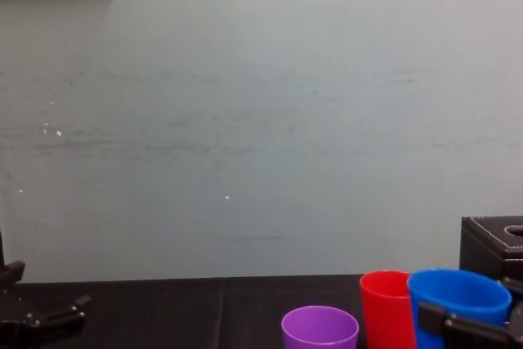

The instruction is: Stack the three plastic cups sequentially using one hand.

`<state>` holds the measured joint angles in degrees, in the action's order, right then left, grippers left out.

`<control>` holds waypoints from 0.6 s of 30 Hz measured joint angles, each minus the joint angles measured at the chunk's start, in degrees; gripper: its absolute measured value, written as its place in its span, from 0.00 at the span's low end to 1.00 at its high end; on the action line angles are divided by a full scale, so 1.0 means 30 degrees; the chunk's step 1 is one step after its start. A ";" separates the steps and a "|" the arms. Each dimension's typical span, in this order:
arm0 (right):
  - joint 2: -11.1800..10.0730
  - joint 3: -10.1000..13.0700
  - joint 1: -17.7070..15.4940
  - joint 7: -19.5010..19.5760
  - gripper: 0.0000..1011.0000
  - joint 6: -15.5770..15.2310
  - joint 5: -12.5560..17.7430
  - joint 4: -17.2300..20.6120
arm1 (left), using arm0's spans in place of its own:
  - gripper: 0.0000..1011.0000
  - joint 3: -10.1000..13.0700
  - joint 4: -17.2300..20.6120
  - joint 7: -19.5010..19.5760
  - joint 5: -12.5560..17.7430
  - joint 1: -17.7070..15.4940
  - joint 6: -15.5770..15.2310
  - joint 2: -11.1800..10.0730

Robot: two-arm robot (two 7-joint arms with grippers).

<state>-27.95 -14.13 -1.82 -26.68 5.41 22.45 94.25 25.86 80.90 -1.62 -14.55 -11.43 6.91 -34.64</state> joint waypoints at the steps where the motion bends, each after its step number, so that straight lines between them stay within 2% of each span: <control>1: -0.0054 0.0004 0.0041 0.0049 0.73 -0.0220 0.0020 0.0155 | 0.99 0.0000 0.0000 0.0000 0.0001 0.0000 0.0000 0.0000; 5: -0.0301 0.0000 0.0443 0.0367 0.73 -0.1539 0.0155 0.0900 | 0.99 0.0000 -0.0001 0.0000 0.0001 0.0000 0.0000 0.0000; 10: -0.0405 -0.0001 0.0957 0.0542 0.73 -0.2434 0.0499 0.1257 | 0.99 0.0001 0.0000 0.0000 0.0000 -0.0001 0.0000 -0.0001; 18: -0.0249 -0.0327 0.2465 0.0765 0.73 -0.3398 0.0886 0.0801 | 0.99 0.0000 0.0000 0.0000 0.0001 0.0000 0.0000 0.0000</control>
<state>-28.70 -15.11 5.57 -24.39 -4.78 25.11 96.66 25.86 80.90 -1.62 -14.55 -11.43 6.91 -34.64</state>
